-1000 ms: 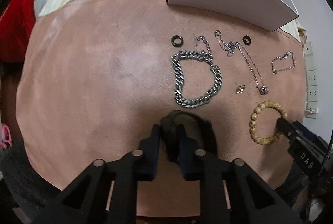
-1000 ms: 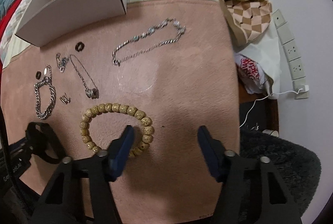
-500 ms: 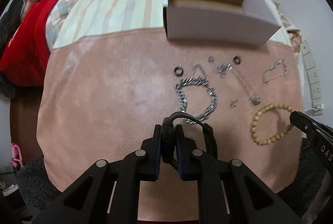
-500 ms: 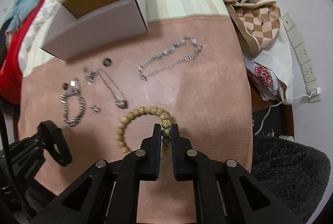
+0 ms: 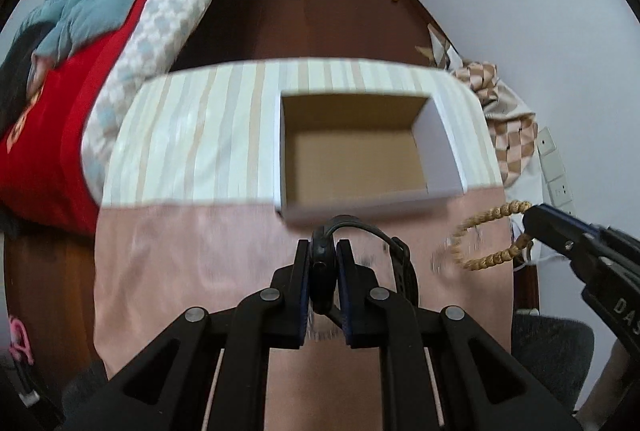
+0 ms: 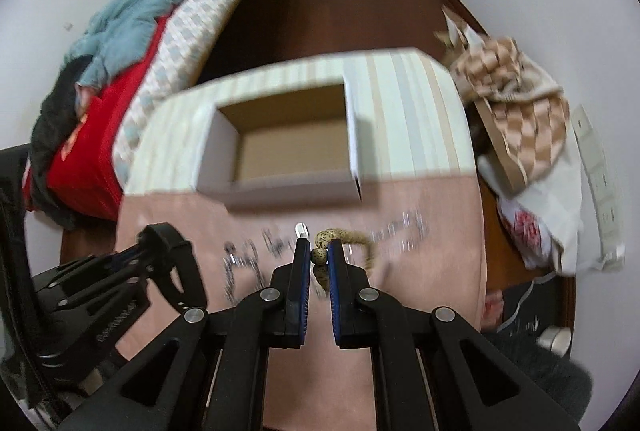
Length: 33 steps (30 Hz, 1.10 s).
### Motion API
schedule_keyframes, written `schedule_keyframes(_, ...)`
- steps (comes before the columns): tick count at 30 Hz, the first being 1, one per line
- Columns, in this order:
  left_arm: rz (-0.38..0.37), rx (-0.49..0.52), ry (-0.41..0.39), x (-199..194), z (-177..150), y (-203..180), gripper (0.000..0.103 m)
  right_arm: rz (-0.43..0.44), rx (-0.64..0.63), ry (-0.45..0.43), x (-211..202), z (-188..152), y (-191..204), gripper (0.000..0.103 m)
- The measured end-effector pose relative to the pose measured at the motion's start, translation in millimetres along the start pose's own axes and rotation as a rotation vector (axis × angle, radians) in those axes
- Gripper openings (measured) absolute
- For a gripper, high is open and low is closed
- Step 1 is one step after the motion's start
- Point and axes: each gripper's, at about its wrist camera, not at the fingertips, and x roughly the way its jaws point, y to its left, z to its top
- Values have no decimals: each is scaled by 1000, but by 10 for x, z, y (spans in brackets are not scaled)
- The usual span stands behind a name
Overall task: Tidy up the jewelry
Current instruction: 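Carry the band and bead bracelet into the white box while both tools open, then lift both open tools out of the box back over the table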
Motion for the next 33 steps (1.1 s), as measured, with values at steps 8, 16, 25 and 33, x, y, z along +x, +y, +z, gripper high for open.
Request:
schedule_keyframes(8, -33, -35, 14, 338, 678, 201, 10, 5, -67, -22, 276, 718, 187, 9)
schedule_keyframes(16, -90, -73, 135, 815, 1024, 281, 12, 47, -65, 69, 898, 1043, 224, 9)
schedule_keyframes(25, -61, -78, 116, 788, 1042, 294, 76, 84, -3, 176, 1212, 994, -33, 43)
schedule_keyframes(33, 100, -56, 30, 642, 845, 349, 102, -118, -69, 117, 988, 812, -99, 85)
